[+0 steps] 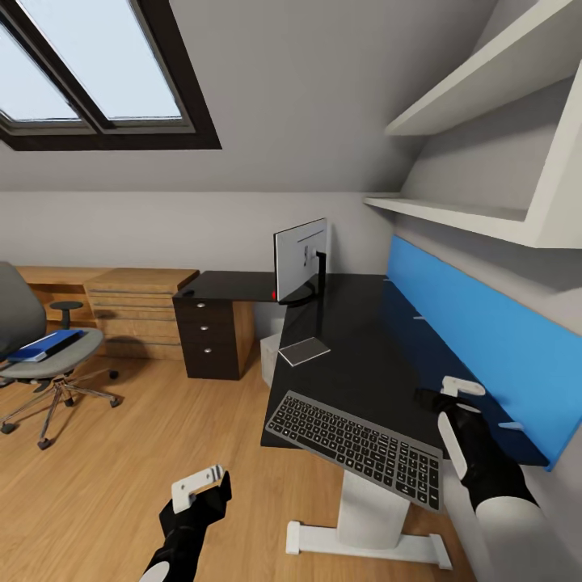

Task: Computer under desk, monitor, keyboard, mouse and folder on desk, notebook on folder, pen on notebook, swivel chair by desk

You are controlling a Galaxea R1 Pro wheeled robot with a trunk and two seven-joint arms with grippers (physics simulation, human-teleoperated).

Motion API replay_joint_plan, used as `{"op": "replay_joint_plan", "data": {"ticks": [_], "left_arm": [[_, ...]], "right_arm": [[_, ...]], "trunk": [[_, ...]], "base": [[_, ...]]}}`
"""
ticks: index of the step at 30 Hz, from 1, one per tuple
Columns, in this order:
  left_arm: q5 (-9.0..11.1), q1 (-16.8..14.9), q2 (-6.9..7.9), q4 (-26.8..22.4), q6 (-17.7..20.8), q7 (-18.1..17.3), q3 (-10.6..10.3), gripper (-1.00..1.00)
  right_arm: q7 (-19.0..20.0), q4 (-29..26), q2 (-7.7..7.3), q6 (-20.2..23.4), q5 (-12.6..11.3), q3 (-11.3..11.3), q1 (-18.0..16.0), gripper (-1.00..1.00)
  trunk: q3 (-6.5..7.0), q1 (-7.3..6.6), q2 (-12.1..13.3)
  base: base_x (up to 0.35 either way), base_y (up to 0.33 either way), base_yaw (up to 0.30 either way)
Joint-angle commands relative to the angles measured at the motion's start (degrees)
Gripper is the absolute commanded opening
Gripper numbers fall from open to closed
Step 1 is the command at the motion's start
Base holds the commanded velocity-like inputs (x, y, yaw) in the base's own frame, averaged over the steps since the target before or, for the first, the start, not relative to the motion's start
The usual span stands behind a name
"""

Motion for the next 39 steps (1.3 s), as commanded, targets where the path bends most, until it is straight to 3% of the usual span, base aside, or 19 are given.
{"op": "replay_joint_plan", "data": {"ticks": [1, 13, 14, 15, 39], "left_arm": [[0.3, 0.0, 0.06, -0.1, 0.2, 0.3, 0.0, 1.0], [0.3, 0.0, 0.17, -0.1, 0.2, 0.3, -0.1, 1.0], [0.3, 0.0, 0.22, 0.0, 0.2, 0.3, -0.1, 1.0], [0.3, 0.0, 0.21, 0.0, 0.2, 0.3, -0.1, 1.0], [0.3, 0.0, 0.22, -0.2, 0.2, 0.2, -0.1, 1.0]], "right_arm": [[-0.3, -0.4, 0.03, 0.2, -0.5, 0.1, 0.0, 1.0], [-0.3, -1.4, 0.12, 0.3, -0.8, 0.0, 0.1, 1.0], [-0.4, -1.4, 0.04, 0.3, -4.2, 0.0, 0.1, 1.0], [-0.4, -1.4, 0.03, 0.3, -4.6, 0.0, 0.1, 1.0], [-0.3, -1.4, 0.02, 0.3, -5.0, 0.0, 0.2, 1.0]], "trunk": [[-0.05, 0.0, 0.0], [-0.05, 0.0, 0.0], [-0.05, 0.0, 0.0], [-0.05, 0.0, 0.0], [-0.05, 0.0, 0.0]], "base": [[0.0, 0.0, 0.0], [0.0, 0.0, 0.0], [-0.071, 0.0, 0.0], [-0.117, 0.0, 0.0], [-0.251, 0.0, 0.0]]}}
